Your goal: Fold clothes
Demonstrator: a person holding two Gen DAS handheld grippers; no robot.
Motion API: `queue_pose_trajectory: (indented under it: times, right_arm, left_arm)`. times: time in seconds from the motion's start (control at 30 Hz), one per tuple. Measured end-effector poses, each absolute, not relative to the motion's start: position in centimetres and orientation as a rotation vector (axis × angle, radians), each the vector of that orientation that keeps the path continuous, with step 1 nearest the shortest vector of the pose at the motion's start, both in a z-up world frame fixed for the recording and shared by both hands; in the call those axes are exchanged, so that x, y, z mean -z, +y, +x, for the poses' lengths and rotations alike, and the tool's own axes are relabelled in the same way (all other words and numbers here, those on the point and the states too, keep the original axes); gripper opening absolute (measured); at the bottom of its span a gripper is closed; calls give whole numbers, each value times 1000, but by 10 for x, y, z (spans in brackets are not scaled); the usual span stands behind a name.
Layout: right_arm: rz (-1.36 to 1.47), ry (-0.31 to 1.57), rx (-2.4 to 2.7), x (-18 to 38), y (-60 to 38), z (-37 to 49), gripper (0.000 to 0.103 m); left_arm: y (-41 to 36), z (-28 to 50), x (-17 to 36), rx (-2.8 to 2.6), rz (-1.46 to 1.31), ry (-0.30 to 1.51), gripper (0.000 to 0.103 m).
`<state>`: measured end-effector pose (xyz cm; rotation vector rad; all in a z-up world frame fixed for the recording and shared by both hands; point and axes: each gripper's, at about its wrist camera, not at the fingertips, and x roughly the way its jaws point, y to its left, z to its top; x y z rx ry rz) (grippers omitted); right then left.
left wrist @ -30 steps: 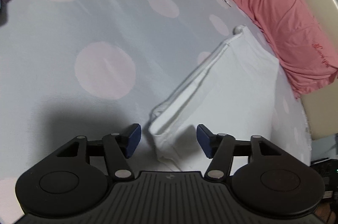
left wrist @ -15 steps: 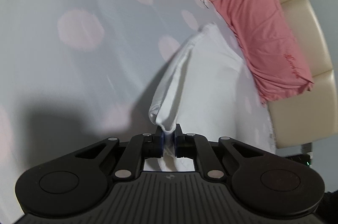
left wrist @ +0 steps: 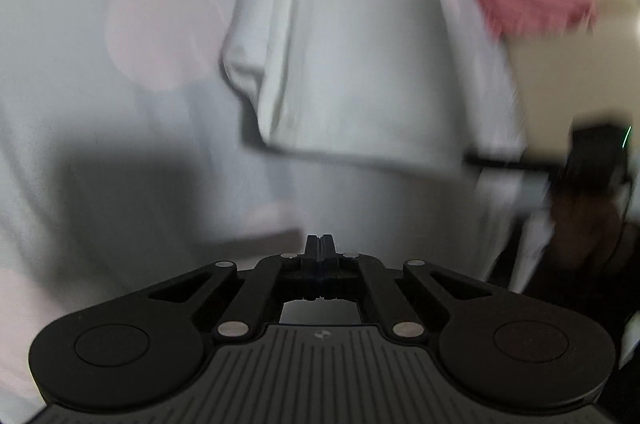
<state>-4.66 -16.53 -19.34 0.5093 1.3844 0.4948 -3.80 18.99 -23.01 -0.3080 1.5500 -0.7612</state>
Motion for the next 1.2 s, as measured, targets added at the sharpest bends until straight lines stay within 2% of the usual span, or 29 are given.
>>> queue_pose_trajectory:
  times: [0.07,0.1,0.17,0.27,0.37,0.53,0.67,0.83,1.07,1.2]
  right_arm:
    - [500,1400,-501,198,-156,-42,14]
    - [499,1402,-505,200,-152,-40,31]
    - [518,1376,-511,203,-148,-43,49]
    - [519,1350,-462,210,-150,-52,49]
    - [472,1308,-398,206,-160,-59,49]
    - [453,1257,-342,192,-181,-57,49]
    - [432,1290,-411,192,-178,-49,49]
    - [255,1322,-549,196,-168,-27,50]
    - [253,1294,-586,212,-177,-28,50]
    - [298,1268,-585,219,-185,-34,51]
  left_arm:
    - [198,-28,221,735,-255,1518,0]
    - [204,-22,216,720,-240,1497,1]
    - [216,-9,206,686,-222,1452,20]
    - [227,9,199,634,-236,1387,32]
    - [217,25,201,650,-223,1380,33]
    - [190,9,213,772,-136,1449,33]
    - [197,9,215,755,-215,1479,33]
    - [204,17,207,736,-289,1495,35]
    - [202,10,206,797,-130,1499,35]
    - [199,5,212,844,-193,1473,35]
